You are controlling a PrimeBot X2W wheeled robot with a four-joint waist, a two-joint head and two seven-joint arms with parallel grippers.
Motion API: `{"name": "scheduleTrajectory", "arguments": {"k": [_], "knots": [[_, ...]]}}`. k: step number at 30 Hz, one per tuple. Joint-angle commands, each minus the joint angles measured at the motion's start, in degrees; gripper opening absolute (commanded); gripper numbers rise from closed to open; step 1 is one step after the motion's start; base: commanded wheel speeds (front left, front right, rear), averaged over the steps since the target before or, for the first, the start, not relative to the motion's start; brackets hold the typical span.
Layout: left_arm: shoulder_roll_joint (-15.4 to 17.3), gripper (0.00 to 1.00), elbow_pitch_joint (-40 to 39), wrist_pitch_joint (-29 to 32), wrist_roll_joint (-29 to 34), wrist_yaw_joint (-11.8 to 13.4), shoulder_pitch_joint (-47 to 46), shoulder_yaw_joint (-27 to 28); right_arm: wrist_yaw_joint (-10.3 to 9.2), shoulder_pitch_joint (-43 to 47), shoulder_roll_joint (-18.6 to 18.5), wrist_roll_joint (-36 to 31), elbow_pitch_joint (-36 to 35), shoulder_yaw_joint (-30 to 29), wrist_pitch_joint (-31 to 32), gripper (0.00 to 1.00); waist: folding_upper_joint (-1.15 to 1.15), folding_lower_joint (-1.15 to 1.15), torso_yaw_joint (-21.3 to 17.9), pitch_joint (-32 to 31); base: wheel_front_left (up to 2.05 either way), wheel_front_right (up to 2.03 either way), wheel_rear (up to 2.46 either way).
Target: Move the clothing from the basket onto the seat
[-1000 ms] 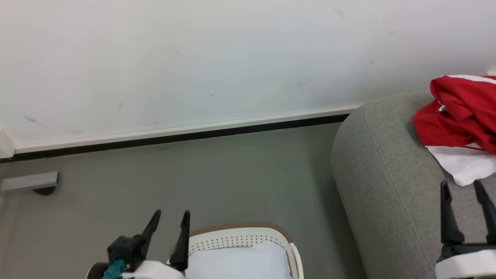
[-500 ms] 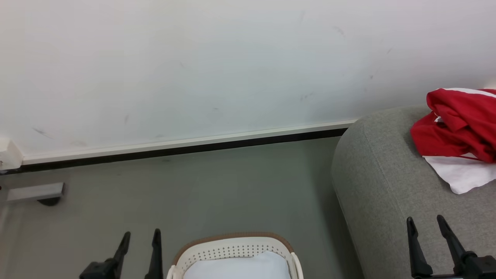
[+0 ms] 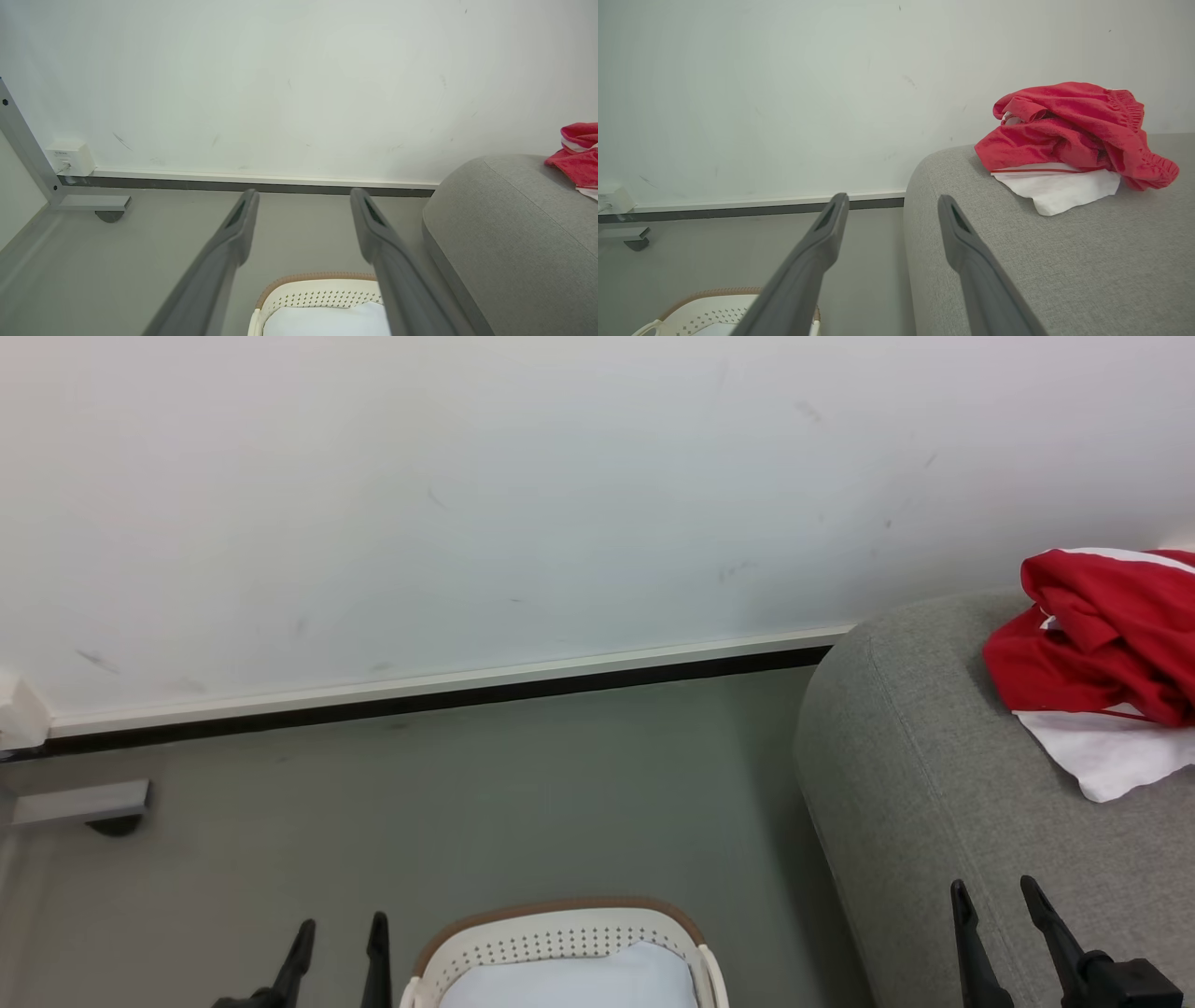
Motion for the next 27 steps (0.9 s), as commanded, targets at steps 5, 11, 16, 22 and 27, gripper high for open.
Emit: {"name": "scheduleTrajectory", "arguments": {"k": [5, 11, 16, 22, 27], "knots": [[-1.1, 1.00, 1.0, -0.1, 2.1, -1.9, 0.5, 1.8, -0.15, -1.1, 0.1, 0.6, 0.9, 0.2, 0.0, 1.00, 0.00, 0.00, 0.4, 0.2, 0.00, 0.00, 0.00], [-2.0, 1.00, 1.3, -0.1, 3.2, -3.1, 0.1, 3.2, -0.15, -1.0, 0.1, 0.8, 1.2, 0.6, 0.0, 1.00, 0.00, 0.00, 0.5, 0.4, 0.00, 0.00, 0.00], [-2.7, 1.00, 1.5, -0.1, 4.1, -3.8, 0.0, 4.2, -0.15, -1.1, 0.1, 1.1, 1.4, 0.9, 0.0, 1.00, 0.00, 0.00, 0.4, 0.5, 0.00, 0.00, 0.00], [-3.1, 1.00, 2.0, -0.1, 4.8, -4.5, -0.1, 4.9, -0.15, -1.0, 0.1, 1.2, 1.6, 1.2, 0.0, 1.00, 0.00, 0.00, 0.0, 0.4, 0.00, 0.00, 0.00], [-3.4, 1.00, 2.5, -0.1, 5.3, -5.1, -0.2, 5.4, -0.15, -0.8, 0.2, 1.2, 1.8, 1.3, 0.0, 1.00, 0.00, 0.00, -0.2, 0.2, 0.00, 0.00, 0.00]]}}
